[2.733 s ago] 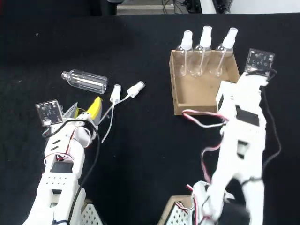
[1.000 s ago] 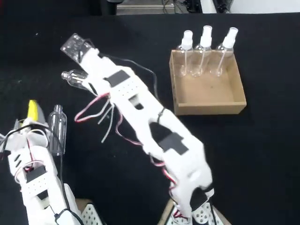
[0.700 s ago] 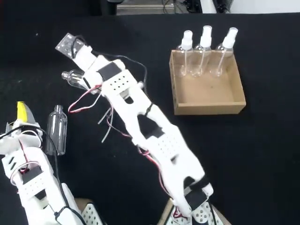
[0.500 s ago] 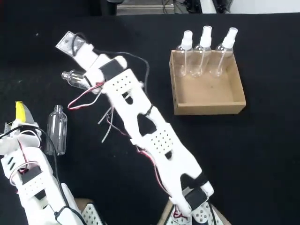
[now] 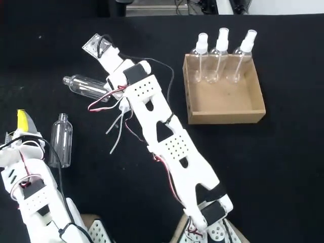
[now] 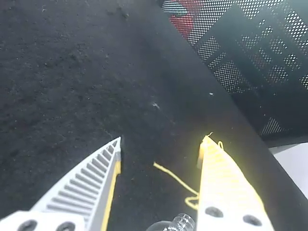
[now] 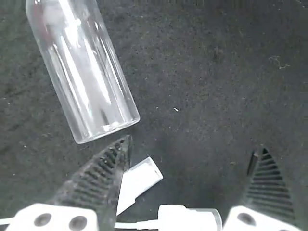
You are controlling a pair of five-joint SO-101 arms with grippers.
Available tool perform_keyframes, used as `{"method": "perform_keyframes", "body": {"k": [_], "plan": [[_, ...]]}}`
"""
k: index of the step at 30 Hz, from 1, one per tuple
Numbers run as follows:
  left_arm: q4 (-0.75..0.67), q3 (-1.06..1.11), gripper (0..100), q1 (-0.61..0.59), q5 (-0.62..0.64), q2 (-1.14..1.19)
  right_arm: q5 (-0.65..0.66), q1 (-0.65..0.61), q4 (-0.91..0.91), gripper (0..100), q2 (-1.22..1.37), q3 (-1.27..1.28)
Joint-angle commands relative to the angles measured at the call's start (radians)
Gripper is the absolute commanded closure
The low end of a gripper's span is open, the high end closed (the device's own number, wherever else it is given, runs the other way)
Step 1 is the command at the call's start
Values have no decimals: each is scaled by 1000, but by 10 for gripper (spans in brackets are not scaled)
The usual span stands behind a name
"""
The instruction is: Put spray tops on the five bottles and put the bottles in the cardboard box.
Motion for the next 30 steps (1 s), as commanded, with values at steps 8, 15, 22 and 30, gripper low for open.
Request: {"method": "perform_keyframes", "body": {"k": [8, 15, 22, 30], "plan": [[-18, -62, 748, -5, 8, -15, -31, -158, -184, 655, -79, -54], [-18, -64, 748, -12, 8, -17, -207, -192, -305, 655, -44, -54], [-18, -64, 748, -12, 8, -17, -264, -192, -470, 655, 62, -53], [-18, -64, 748, -10, 8, -17, -256, -219, -502, 655, 127, -53]]}}
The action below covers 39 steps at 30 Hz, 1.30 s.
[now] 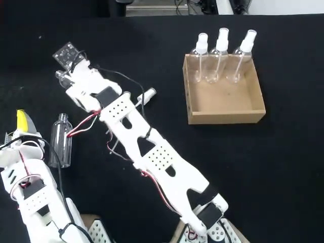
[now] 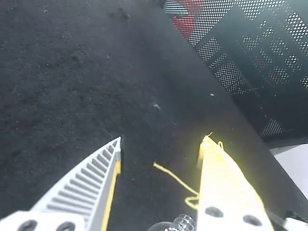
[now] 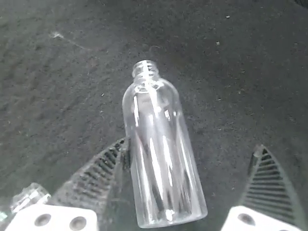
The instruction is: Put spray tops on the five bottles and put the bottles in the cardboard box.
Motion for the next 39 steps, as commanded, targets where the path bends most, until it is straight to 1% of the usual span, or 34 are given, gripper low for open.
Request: {"method": "perform_keyframes", "body": {"k": [1, 6, 13, 15, 18, 20, 23, 30, 36, 39], "plan": [[-18, -64, 748, -5, 8, -17, -2, -31, -29, 655, 2, -51], [-18, -62, 748, -7, 8, -17, 0, -34, -18, 655, 42, -51], [-18, -62, 748, -4, 8, -17, 0, -29, 112, 667, 41, -53], [-18, -62, 748, -4, 8, -17, 17, -21, 149, 734, 39, -54], [-18, -62, 748, -4, 8, -17, 46, -14, 169, 877, 39, -54], [-18, -62, 748, -4, 8, -17, 48, -8, 180, 927, 31, -54], [-18, -61, 748, -4, 8, -17, 48, -5, 252, 923, -10, -54], [-18, -61, 748, -1, 8, -17, 46, 6, 494, 923, -114, -54], [-18, -61, 748, -1, 8, -17, -43, 28, 672, 924, -147, -54], [-18, -61, 748, -1, 8, -17, -58, 43, 740, 924, -162, -54]]}}
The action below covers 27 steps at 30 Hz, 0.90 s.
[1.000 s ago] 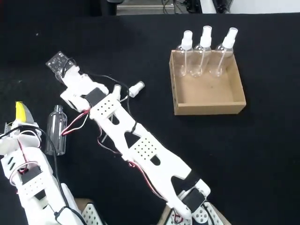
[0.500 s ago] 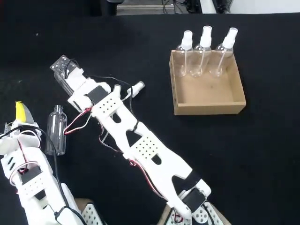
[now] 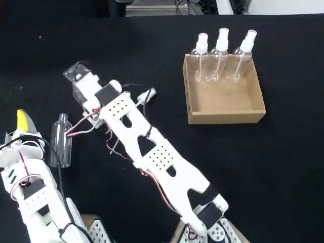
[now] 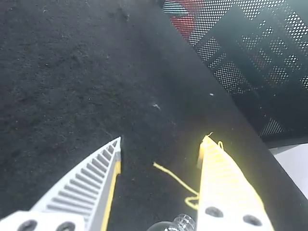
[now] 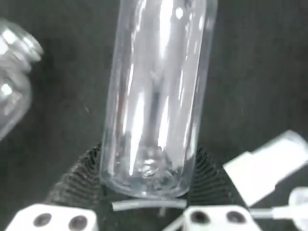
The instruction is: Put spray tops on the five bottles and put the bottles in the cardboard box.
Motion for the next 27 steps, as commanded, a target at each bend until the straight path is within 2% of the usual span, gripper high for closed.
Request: {"method": "perform_keyframes", "body": {"k": [1, 5, 11, 13, 18, 22, 27], "plan": [[-18, -61, 748, -1, 8, -17, -21, 43, 66, 923, -110, -50], [-18, -61, 748, 1, 8, -17, -23, 63, 72, 920, -82, -47], [-18, -61, 748, 1, 8, -17, -20, 23, 77, 917, -76, -33], [-18, -62, 748, 1, 8, -17, -23, 21, 77, 871, -96, -35], [-18, -64, 748, 1, 8, -17, -68, 21, 74, 658, -157, -24], [-18, -65, 748, 1, 8, -17, -69, 12, 25, 680, -189, -33], [-18, -65, 748, 1, 8, -17, -68, 35, -123, 712, -176, 1]]}}
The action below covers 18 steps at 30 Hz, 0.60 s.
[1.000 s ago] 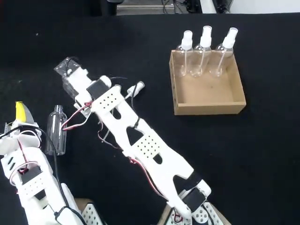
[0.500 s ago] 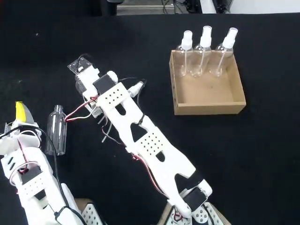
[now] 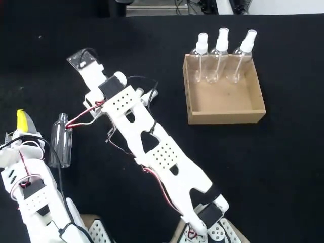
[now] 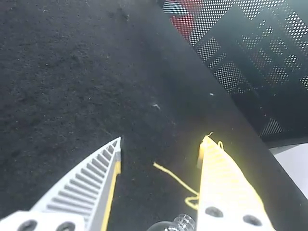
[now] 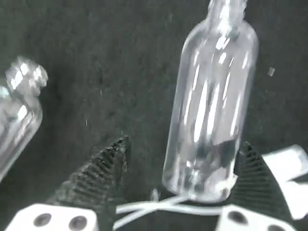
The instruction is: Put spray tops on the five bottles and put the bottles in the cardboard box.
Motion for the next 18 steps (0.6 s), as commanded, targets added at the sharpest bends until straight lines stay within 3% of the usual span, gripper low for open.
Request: {"method": "perform_keyframes", "body": {"k": [1, 18], "plan": [[-18, -64, 748, -1, 8, -17, -8, 20, -98, 712, -62, 2], [-18, -64, 748, -1, 8, -17, -8, 21, -121, 716, 81, -2]]}}
